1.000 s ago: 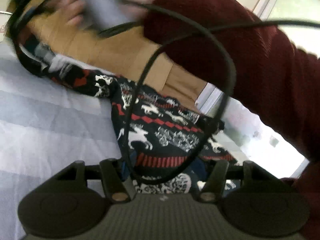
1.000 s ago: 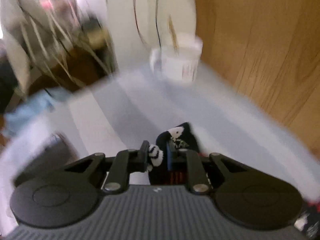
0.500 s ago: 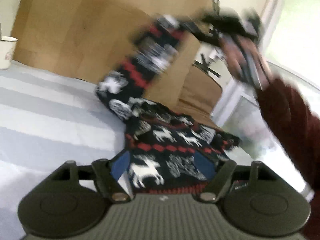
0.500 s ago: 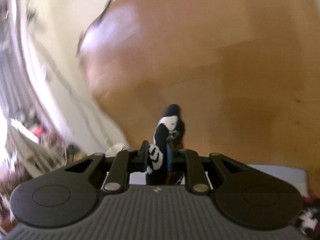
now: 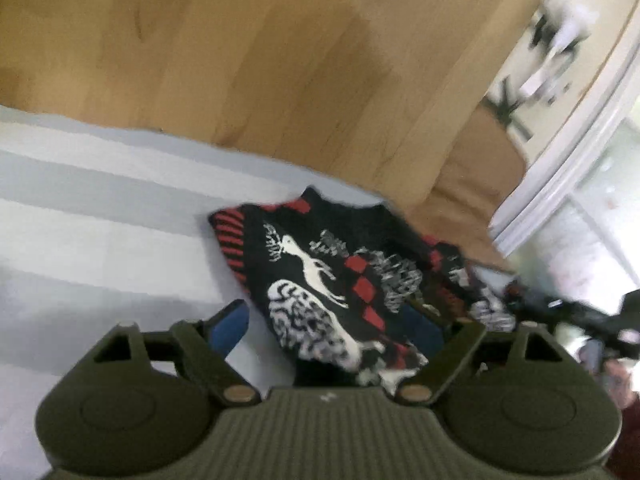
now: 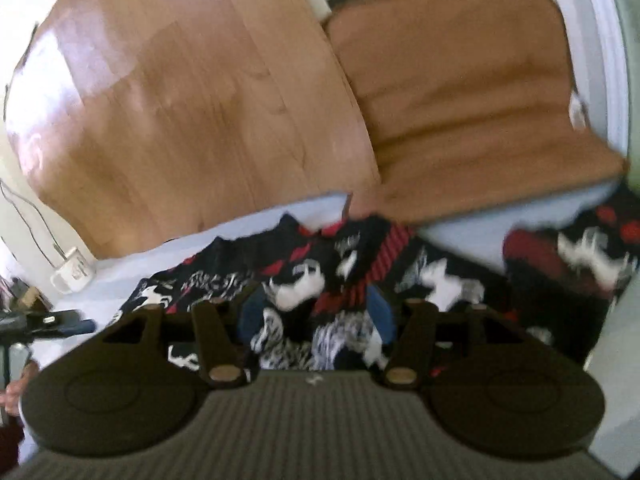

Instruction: Fold small clothes

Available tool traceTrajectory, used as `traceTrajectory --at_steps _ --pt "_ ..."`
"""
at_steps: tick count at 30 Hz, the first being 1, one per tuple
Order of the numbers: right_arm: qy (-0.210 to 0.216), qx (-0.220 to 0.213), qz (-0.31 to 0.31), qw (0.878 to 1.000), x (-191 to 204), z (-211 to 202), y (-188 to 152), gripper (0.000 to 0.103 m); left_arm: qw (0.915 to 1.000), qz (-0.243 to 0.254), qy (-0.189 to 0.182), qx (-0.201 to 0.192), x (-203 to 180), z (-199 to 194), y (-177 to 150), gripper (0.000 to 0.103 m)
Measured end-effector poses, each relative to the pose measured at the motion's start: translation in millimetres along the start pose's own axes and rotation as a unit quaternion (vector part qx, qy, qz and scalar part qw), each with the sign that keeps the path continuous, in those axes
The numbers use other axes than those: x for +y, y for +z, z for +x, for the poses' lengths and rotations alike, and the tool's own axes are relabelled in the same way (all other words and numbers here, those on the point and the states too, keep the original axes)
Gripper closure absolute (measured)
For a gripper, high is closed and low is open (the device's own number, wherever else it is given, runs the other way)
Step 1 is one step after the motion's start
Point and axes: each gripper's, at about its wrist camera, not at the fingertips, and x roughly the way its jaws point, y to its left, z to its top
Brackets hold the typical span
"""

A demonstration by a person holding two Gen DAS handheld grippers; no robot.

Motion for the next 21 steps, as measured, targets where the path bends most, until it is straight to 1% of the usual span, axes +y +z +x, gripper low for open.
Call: traceTrajectory --at_steps 2,3,5,6,7,8,9,10,11,12,13,14,15,16,17,18,19,20,21 --pt "-0.004 -0.002 -0.04 0.999 11 8 10 0.043 0.9999 -0.005 0.001 0.016 2 21 0 0.022" --pt "-0.002 0.0 -0.059 0.998 17 15 13 0.043 0.9998 -0.009 0.001 0.02 4 25 -2 0.023" --pt "0.008 0.014 -0.092 0.996 30 36 15 0.043 0.9998 -0.013 -0.004 0.016 5 30 -5 0.024" --pt "0.013 0.025 -0.109 0.994 39 49 17 0.043 0.9999 -0.012 -0.005 0.01 4 31 -5 0.028" --pt "0.017 0.038 -0.13 0.991 50 66 18 0.042 1.0 -0.008 -0.003 0.006 2 31 -6 0.044" --pt "0.018 0.052 -0.152 0.987 59 80 17 0.041 1.0 0.0 0.004 0.002 -1 33 -6 0.065" --pt "0.015 0.069 -0.175 0.982 69 98 14 0.041 0.9998 0.011 0.016 -0.003 -4 34 -6 0.074" --pt "0.009 0.086 -0.199 0.976 78 116 10 0.043 0.9995 0.019 0.021 -0.01 -4 32 -6 0.082" --pt "0.0 0.097 -0.22 0.971 83 130 6 0.045 0.9993 0.024 0.021 -0.018 -4 29 -6 0.084" --pt "-0.01 0.105 -0.238 0.966 86 143 3 0.071 0.9988 0.03 0.024 -0.03 -5 22 -4 0.085" --pt "-0.028 0.109 -0.249 0.962 87 155 2 0.094 0.9975 0.042 0.032 -0.047 -6 14 -3 0.085" --pt "-0.042 0.103 -0.247 0.963 85 157 6 0.096 0.9954 0.053 0.04 -0.069 -7 4 -1 0.085" --pt "-0.039 0.072 -0.22 0.972 78 149 16 0.096 0.9924 0.061 0.049 -0.095 -6 -8 2 0.085" --pt "-0.025 0.029 -0.18 0.983 69 132 27 0.096 0.9902 0.065 0.055 -0.111 -3 -18 5 0.085" --pt "-0.012 -0.008 -0.144 0.989 59 113 36 0.096 0.9894 0.065 0.056 -0.117 1 -23 7 0.085" --pt "-0.003 -0.049 -0.107 0.993 46 91 43 0.096 0.9892 0.065 0.057 -0.119 3 -25 7 0.085" --pt "0.006 -0.086 -0.07 0.994 30 68 45 0.096 0.9888 0.07 0.061 -0.116 4 -22 5 0.085" --pt "0.011 -0.111 -0.042 0.993 16 49 43 0.096 0.9884 0.076 0.068 -0.112 4 -17 3 0.082" --pt "0.009 -0.122 -0.02 0.992 2 35 37 0.096 0.9879 0.085 0.085 -0.098 3 -8 0 0.079"
